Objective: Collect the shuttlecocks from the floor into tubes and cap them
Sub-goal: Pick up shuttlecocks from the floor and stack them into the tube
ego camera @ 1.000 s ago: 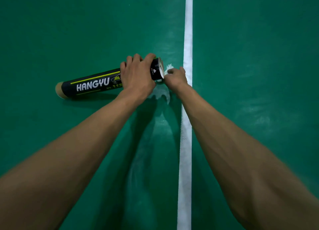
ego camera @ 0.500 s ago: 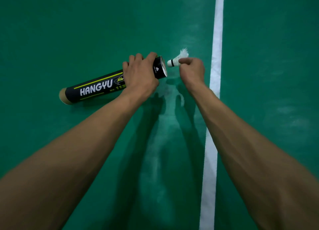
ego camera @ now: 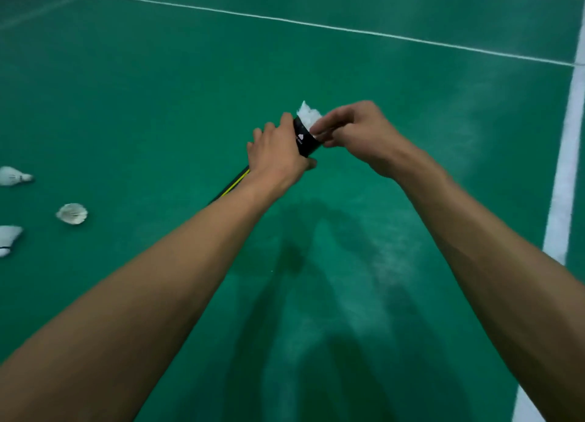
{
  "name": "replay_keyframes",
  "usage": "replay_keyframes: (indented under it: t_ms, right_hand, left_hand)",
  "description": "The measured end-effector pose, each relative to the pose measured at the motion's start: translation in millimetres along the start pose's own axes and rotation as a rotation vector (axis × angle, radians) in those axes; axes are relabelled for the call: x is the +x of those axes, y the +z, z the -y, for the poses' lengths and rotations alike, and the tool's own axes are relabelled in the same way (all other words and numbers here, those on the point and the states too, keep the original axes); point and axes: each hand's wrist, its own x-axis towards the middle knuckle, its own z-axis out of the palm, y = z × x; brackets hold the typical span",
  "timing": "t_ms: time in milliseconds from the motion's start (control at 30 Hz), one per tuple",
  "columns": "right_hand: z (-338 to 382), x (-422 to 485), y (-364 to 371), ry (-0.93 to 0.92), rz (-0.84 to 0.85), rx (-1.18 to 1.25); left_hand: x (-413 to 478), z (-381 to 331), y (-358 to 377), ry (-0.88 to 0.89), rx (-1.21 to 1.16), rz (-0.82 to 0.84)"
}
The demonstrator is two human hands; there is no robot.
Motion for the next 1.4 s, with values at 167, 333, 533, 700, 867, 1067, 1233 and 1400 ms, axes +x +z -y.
replay_keyframes:
  t_ms: [167, 333, 533, 700, 867, 1067, 1233, 1400]
  right_hand:
    - [89.8, -0.6, 83.1, -0.125, 0.132, -0.114]
    - [156.3, 10.6, 155.4, -0.365, -0.136, -0.24]
    - [207.0, 16.8, 241.7, -0.379, 0.129, -0.598]
    - [245.5, 14.0, 310.9, -0.26, 0.154, -0.772]
    - [267.7, 14.4, 346.9, -0.211, 0.117, -0.679]
    - [272.6, 32.1, 416.8, -0.238, 0.349, -0.685]
    - [244.3, 50.9, 521.7, -0.15, 0.761, -0.389]
    - [217.0, 36.8, 636.4, -0.153, 0.88, -0.124]
  left_hand:
    - [-22.2, 103.6, -71.8, -0.066, -0.08, -0.081]
    - [-30.6, 187.6, -128.3, -0.094, -0.176, -0.221]
    - [-28.5, 248.2, -150.4, -0.11, -0.381, -0.367]
    - [-26.3, 296.9, -158.8, -0.209, -0.497, -0.395]
    - [-21.1, 326.6, -167.9, -0.195, -0.626, -0.454]
    - [-29.2, 376.6, -184.5, -0.192, -0.529, -0.446]
    - [-72.2, 466.2, -186.4, -0.334, -0.293, -0.44]
    - [-129.0, 557.6, -198.8, -0.475, -0.101, -0.455]
